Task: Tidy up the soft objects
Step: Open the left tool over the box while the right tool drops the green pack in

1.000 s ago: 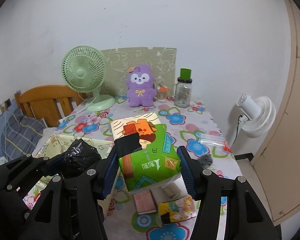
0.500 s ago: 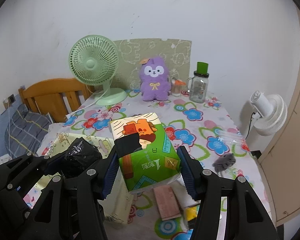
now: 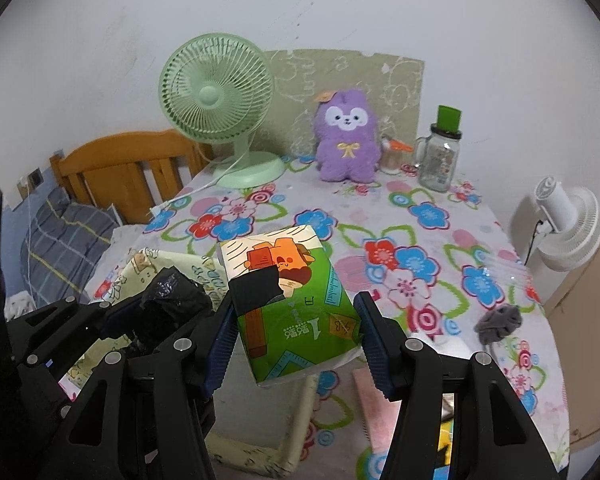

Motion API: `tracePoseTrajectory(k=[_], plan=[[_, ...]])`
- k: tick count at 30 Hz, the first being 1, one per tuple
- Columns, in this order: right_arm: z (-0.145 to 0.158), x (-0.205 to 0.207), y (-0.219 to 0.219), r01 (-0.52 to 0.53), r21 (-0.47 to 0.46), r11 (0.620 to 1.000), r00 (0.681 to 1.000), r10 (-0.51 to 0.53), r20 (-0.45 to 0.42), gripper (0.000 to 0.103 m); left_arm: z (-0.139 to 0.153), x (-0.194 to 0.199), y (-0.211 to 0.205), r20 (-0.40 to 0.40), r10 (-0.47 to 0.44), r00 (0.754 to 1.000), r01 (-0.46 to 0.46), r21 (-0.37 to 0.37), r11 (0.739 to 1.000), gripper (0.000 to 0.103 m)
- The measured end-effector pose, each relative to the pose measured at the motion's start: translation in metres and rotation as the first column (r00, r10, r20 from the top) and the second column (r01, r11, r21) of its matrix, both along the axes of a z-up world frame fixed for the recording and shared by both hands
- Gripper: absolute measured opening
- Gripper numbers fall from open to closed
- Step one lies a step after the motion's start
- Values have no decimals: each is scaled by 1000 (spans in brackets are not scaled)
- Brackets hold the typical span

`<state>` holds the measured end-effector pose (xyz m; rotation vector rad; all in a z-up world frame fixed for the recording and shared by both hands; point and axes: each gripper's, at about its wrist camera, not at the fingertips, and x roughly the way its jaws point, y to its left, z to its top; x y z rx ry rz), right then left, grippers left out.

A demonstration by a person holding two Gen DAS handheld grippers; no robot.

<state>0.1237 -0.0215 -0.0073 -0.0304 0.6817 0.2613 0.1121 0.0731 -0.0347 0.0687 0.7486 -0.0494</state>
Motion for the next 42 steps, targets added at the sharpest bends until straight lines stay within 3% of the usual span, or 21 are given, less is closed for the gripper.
tracePoseTrajectory(k=[18,23,25,42], plan=[[-27,29,30,-33,-48,998,998,31,-59,64,-34,26,23,-131,38,991,-43,-33,999,42],[-29,31,27,-29,-36,999,997,27,-66,80,-27,18,21,-87,42,995,-45,-24,999,77],[-28,29,26,-28,-32,999,998,26,-54,83,-25,16,21,-79,48,996,-50,-18,999,83],[-9,-1,4,-2,-29,1000,1000,2,24,94,-6,-11,0,-21,45,999,-44,3,999,95]])
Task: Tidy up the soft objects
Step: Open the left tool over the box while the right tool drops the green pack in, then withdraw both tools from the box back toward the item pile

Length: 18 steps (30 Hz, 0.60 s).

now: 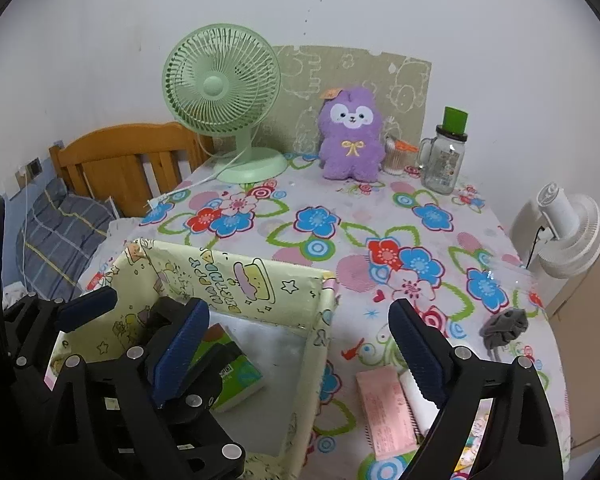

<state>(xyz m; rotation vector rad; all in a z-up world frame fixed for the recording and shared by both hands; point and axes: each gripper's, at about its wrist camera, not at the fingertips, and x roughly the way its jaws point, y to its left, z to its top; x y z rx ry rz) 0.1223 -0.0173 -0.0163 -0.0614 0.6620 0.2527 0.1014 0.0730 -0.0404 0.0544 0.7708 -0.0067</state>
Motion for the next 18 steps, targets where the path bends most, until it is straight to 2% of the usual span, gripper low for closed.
tracePoseTrajectory(k=[18], plan=[[21,-35,-40,20,34,999,998,-22,66,99,23,-31,-38,71,-10,997,9,9,1000,99]])
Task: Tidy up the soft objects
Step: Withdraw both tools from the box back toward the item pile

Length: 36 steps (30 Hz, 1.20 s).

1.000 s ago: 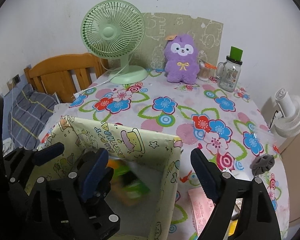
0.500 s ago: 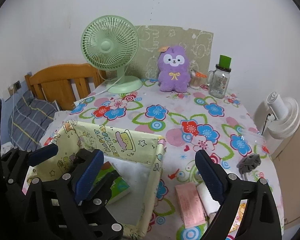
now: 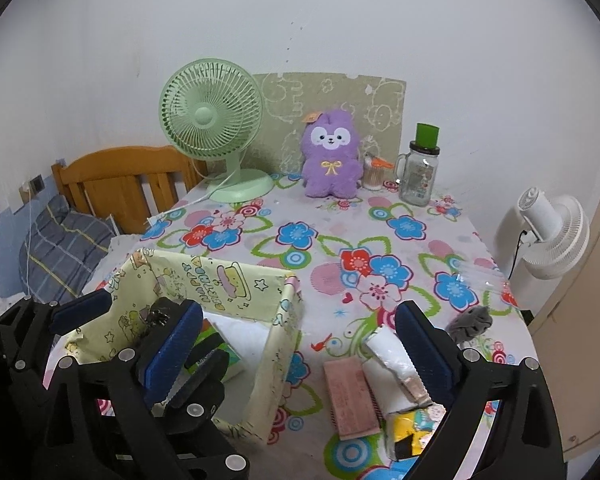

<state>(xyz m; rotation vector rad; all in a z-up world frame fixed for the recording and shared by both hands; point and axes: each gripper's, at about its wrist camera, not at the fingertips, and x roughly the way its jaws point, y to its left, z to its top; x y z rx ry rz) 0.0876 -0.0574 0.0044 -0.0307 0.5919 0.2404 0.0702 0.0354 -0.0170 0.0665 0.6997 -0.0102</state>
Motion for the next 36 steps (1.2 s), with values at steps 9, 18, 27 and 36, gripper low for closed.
tracePoseTrajectory(k=[9,18,27,36], plan=[[10,-14,-24,18,2,1000,999,-18,28,99,9,-11,-23,22,-40,999,41,-27,999,99],[13,-28,-50,50,12,999,998,-51,46,99,12,-23,-51,46,-80,996,81,-17,997,99],[10,-39,-74,74,14,997,996,-75,47,99,10,-31,-75,49,-108,993,109,-13,994,101],[4,-48,-93,94,4,996,993,-94,69,99,2,-40,-94,84,-119,989,121,-27,992,101]])
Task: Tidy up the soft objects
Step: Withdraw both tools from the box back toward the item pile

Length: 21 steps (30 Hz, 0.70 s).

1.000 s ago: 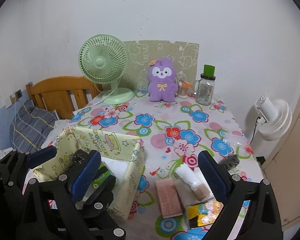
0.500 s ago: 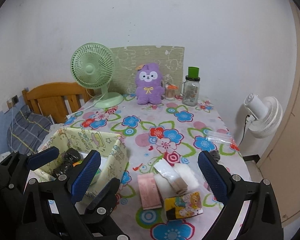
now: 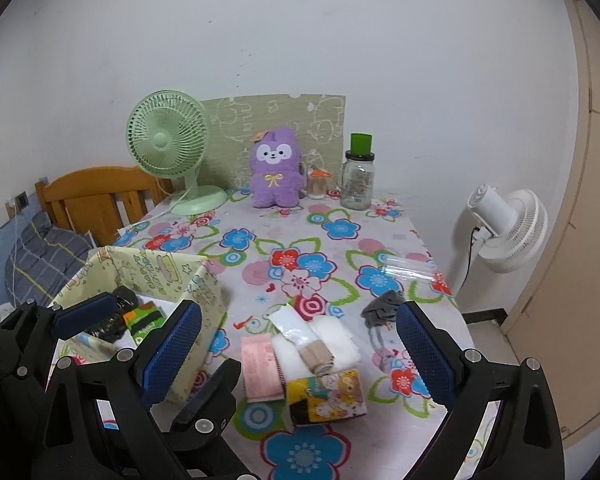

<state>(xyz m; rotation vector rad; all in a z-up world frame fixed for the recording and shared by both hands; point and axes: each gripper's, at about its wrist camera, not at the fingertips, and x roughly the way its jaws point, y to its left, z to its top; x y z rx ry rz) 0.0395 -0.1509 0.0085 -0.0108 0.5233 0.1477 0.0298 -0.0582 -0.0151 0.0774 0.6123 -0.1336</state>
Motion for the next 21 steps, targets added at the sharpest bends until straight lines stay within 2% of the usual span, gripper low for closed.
tracePoseTrajectory(k=[16,21], plan=[[-41,-12,-26,6,-8,1000,999,-6,32,99,-41,-7,-28,13,-40,999,40,3,999,101],[-55,-10,-30,-8,-9,1000,1000,9,28,99,-56,-3,-33,-17,-42,999,42,11,999,101]])
